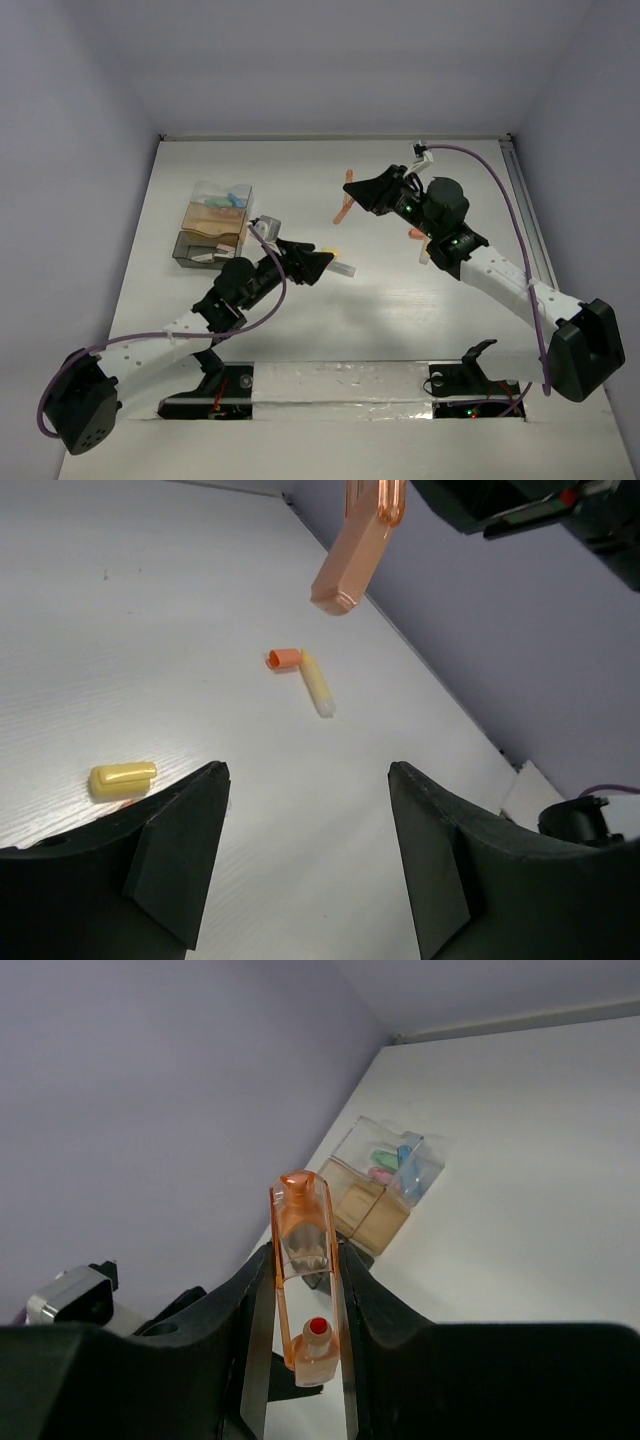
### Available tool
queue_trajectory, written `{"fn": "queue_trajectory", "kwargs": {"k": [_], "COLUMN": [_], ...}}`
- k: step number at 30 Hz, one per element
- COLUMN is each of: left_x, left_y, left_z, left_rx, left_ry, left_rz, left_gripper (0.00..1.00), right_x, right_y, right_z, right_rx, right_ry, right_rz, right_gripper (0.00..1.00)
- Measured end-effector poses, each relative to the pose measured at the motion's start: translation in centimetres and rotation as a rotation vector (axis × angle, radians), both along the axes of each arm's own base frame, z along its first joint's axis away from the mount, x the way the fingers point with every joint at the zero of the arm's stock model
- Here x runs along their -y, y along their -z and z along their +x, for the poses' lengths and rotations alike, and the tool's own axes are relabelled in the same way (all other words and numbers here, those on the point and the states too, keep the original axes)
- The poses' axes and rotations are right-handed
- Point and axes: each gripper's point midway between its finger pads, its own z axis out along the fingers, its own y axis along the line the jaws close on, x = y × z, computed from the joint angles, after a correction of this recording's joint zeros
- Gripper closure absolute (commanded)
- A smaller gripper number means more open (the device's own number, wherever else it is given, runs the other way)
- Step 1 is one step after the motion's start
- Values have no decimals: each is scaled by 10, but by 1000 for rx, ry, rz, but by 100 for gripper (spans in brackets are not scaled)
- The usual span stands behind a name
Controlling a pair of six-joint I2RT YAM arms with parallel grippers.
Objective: Sort the stationery into containers
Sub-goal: Pick up the pen from the center of the board, then close the pen cap on the pen.
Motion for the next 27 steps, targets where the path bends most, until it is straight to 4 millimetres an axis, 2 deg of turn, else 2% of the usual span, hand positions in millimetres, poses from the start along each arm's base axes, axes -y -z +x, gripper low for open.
{"fn": "queue_trajectory", "kwargs": {"k": [4,13,22,27], "left_x": [9,4,9,11], "left_y": [7,-12,-22,-20], "left_z": [4,25,34,35], "left_rx": [29,139,201,212], "left_ry": [-22,-151,-193,-204], "left_rz": [67,130,175,194], "left_gripper": [37,37,38,45], "right_x": [-7,-19,-28,-33], "right_y": [-2,2,12,16], "right_z": [-6,-14,-14,-13], "right_rx": [-7,-30,-64,-84], "right_ry": [-32,-75,-97,-114], "right_rz": [26,39,50,63], "right_gripper": [100,100,100,100]}}
